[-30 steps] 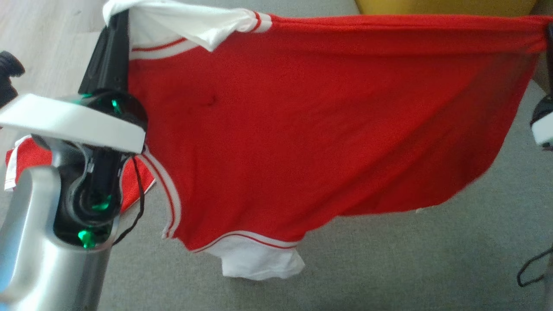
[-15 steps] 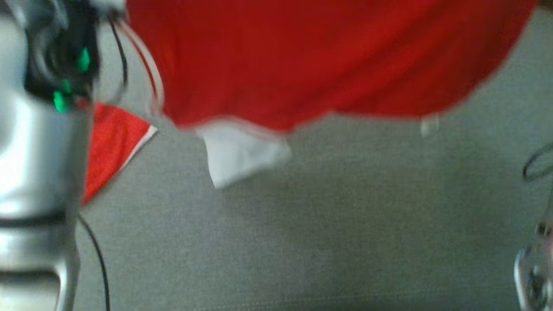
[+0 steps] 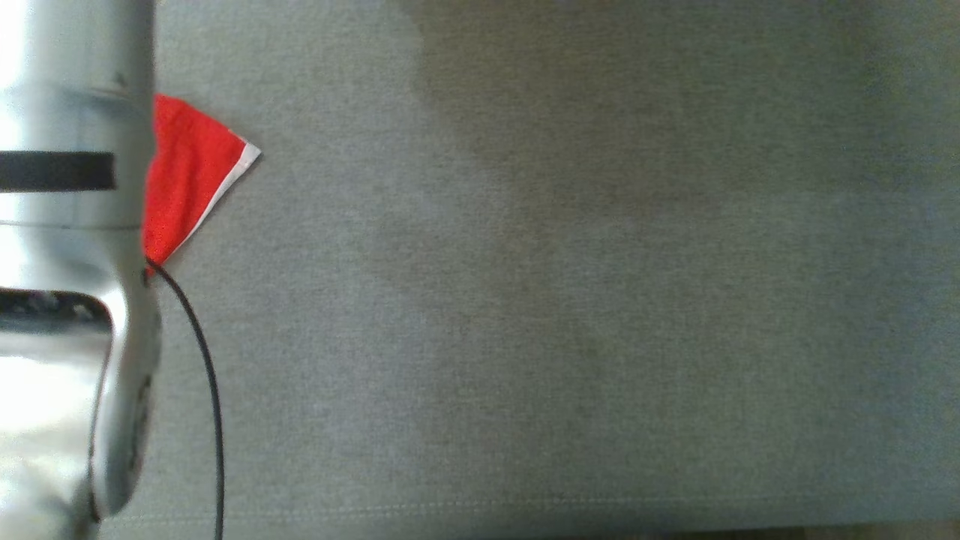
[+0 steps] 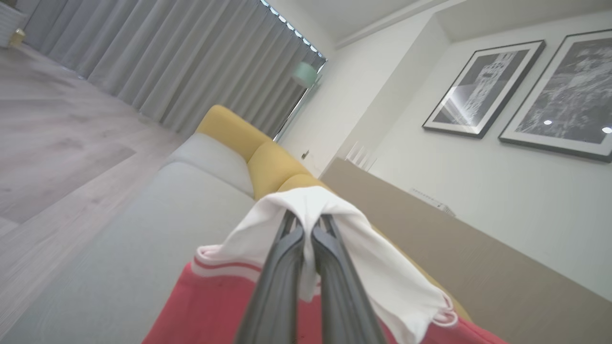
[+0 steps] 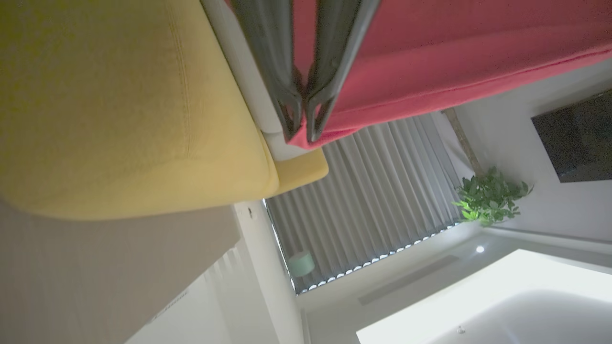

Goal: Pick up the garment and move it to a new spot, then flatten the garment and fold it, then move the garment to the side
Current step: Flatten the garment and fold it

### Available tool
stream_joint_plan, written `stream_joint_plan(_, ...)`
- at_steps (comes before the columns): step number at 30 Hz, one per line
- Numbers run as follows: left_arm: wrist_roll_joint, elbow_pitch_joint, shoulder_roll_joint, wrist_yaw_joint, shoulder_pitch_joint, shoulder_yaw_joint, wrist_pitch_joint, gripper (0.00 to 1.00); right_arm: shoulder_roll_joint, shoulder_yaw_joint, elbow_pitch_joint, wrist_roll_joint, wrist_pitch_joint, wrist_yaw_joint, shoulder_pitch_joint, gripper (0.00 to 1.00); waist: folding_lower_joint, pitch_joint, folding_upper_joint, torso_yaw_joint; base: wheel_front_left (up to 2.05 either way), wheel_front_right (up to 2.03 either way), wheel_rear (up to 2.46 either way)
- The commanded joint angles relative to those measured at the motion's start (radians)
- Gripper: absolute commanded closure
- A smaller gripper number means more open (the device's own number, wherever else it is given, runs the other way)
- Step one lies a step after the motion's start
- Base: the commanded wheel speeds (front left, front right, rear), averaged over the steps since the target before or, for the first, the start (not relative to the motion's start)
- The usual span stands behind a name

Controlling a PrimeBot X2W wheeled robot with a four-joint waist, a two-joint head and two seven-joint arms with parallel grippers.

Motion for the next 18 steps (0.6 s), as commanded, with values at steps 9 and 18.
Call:
stream_joint_plan(9, 0.024, 0.152, -0.005, -0.093, 0.129, -0.081, -0.029, 1.00, -0.053, 0.162, 0.193, 0.050, -0.063, 0.004, 0.142, 1.00, -0.0001, -0.003, 0.0000, 0.034, 0.00, 0.00, 0.00)
stream_joint_plan(18, 0.083, 0.285, 0.040, -0.166, 0.363, -0.208, 0.023, 1.00, -0.089, 0.383, 0.301, 0.096, 0.038, 0.004, 0.328, 1.00, -0.0001, -0.085, 0.0000, 0.029, 0.00, 0.00, 0.00)
